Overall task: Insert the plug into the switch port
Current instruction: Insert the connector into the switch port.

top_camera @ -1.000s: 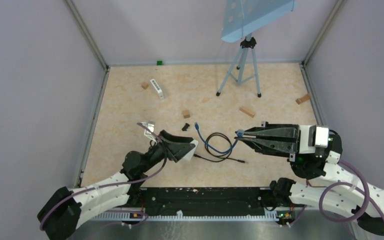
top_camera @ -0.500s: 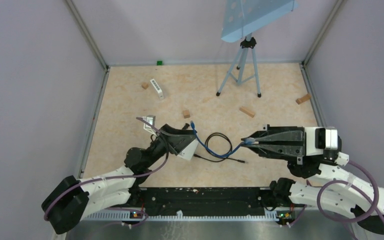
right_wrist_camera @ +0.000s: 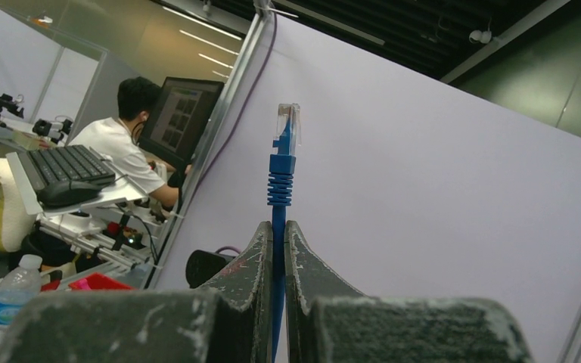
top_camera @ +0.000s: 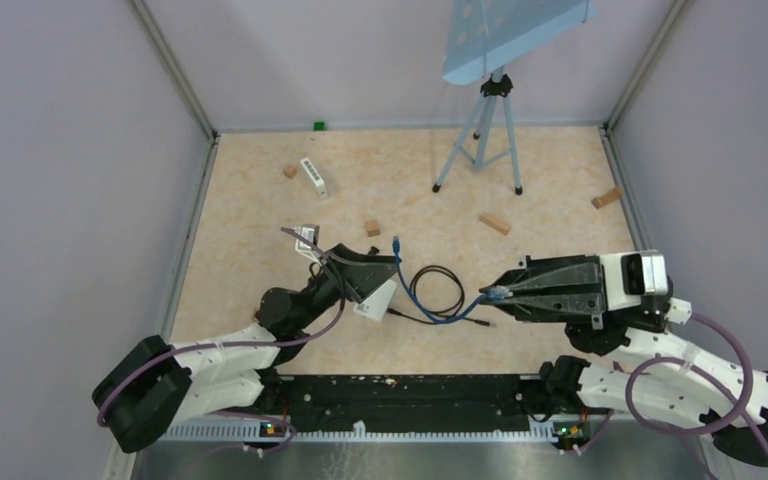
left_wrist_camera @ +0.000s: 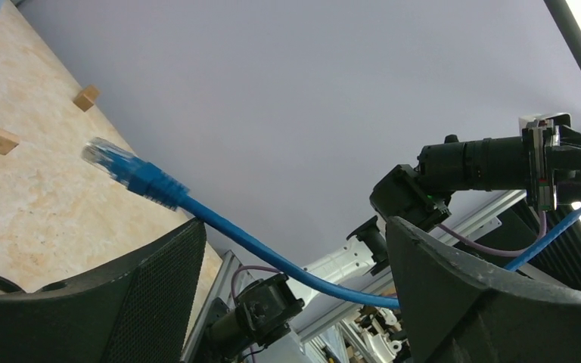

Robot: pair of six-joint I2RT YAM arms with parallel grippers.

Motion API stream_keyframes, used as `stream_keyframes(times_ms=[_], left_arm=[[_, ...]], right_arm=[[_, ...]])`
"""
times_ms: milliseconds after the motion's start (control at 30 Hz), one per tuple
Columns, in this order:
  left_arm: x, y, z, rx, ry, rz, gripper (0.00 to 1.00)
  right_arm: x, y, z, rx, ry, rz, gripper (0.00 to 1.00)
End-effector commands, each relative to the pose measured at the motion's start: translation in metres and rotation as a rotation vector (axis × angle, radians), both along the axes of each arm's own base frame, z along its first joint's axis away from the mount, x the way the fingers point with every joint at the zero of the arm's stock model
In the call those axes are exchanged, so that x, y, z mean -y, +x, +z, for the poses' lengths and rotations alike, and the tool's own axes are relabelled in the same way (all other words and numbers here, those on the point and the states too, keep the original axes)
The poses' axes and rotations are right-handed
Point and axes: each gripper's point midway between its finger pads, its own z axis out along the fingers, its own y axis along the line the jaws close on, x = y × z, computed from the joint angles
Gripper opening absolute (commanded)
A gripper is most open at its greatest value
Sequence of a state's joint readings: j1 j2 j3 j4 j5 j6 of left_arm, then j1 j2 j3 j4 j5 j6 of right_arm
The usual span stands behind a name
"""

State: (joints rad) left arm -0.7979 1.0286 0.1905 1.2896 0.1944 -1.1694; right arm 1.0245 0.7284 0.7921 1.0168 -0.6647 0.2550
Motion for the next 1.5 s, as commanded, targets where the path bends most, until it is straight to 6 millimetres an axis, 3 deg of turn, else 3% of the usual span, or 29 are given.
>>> stream_keyframes(times_ms=[0, 167, 333, 433, 533, 700, 867, 1067, 1467], left_arm=[[0.000, -0.012, 0.034, 0.080, -0.093, -0.051, 0.91], [-0.001, -0.014, 0.038, 0.083, -0.115, -0.061, 0.78], [-0.003, -0.016, 0.039, 0.093, -0.115, -0.054, 0.53], [-0.007, -0.016, 0.041, 0.122, -0.104, -0.028, 0.31], [-0.011, -0.020, 0.048, 0.199, -0.072, 0.007, 0.01], [-0.008, -0.048, 0.077, 0.493, 0.064, -0.014, 0.00], [-0.005, -0.080, 0.104, 0.736, 0.191, -0.110, 0.00], [-0.012, -0.122, 0.118, 0.964, 0.192, -0.211, 0.00], [-0.004, -0.129, 0.121, 1.005, 0.195, -0.212, 0.00]], right_arm=[[-0.006, 0.001, -0.001, 0.003, 0.006, 0.038, 0.00], [-0.016, 0.008, -0.011, -0.022, -0.013, 0.037, 0.00], [-0.017, 0.016, -0.019, -0.055, -0.044, -0.012, 0.00], [-0.015, 0.022, -0.024, -0.082, -0.074, -0.067, 0.00], [-0.008, 0.040, -0.029, -0.183, -0.094, -0.169, 0.00], [-0.010, 0.075, -0.052, -0.386, -0.177, -0.292, 0.00], [-0.036, 0.078, -0.076, -0.429, -0.307, -0.237, 0.00], [-0.050, 0.064, -0.075, -0.366, -0.271, -0.122, 0.00], [-0.046, 0.023, -0.059, -0.173, 0.025, 0.098, 0.00]])
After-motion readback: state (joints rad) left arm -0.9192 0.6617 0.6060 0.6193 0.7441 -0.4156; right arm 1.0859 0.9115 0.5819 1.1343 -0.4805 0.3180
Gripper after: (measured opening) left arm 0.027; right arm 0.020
